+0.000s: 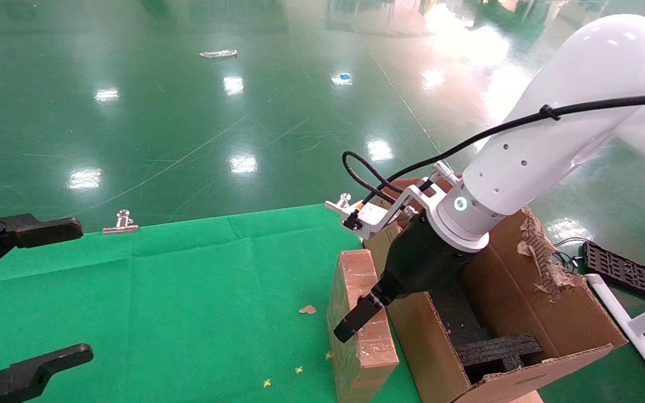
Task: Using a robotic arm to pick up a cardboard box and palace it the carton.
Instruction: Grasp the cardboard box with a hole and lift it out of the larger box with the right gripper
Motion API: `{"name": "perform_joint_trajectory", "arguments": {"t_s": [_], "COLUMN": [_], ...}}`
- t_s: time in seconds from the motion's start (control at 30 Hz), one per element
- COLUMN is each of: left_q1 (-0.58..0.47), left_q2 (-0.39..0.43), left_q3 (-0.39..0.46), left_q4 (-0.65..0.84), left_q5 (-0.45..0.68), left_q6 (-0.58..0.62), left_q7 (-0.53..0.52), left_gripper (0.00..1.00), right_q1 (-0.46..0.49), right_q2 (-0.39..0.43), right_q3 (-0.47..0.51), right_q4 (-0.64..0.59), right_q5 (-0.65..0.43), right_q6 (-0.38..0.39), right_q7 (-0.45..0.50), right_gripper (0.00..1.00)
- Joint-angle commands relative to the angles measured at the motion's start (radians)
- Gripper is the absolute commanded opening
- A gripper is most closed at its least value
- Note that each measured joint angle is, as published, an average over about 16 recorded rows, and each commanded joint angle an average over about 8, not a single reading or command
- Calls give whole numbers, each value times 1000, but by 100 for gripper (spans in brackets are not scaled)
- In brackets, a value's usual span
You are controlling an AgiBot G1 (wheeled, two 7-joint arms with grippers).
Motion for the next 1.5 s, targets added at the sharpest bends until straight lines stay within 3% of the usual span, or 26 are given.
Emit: {"name": "perform_joint_trajectory", "arguments": {"t_s": [0.03, 0.13, 0.23, 0.97, 1.27, 1.5], "left_q1": [0, 0, 0, 0, -1, -1], "left_q2": [0, 0, 0, -1, -1, -1], "left_q3": [0, 0, 1, 2, 3, 3], "left_q4": [0, 0, 0, 0, 0, 0], "left_q5": [0, 0, 0, -1, -2, -2], "left_q6": [0, 0, 0, -1, -1, -1], "left_q7": [0, 0, 0, 1, 1, 2], "left_gripper": [12, 2, 0, 0, 0, 0], "right_q1": [-1, -2, -5, 0, 70, 176], "right_q2": [-4, -4, -4, 10, 99, 238], "right_q3": [-3, -7, -11, -29, 44, 167], "right_q4": [7, 15, 20, 61, 124, 34], "right_q5": [-8, -13, -19, -80, -60, 12], "right_q6": [0, -1, -3, 1, 65, 133], "right_q7": [2, 6, 9, -37, -195, -409], "right_gripper": [0, 0, 0, 0, 0, 0]}}
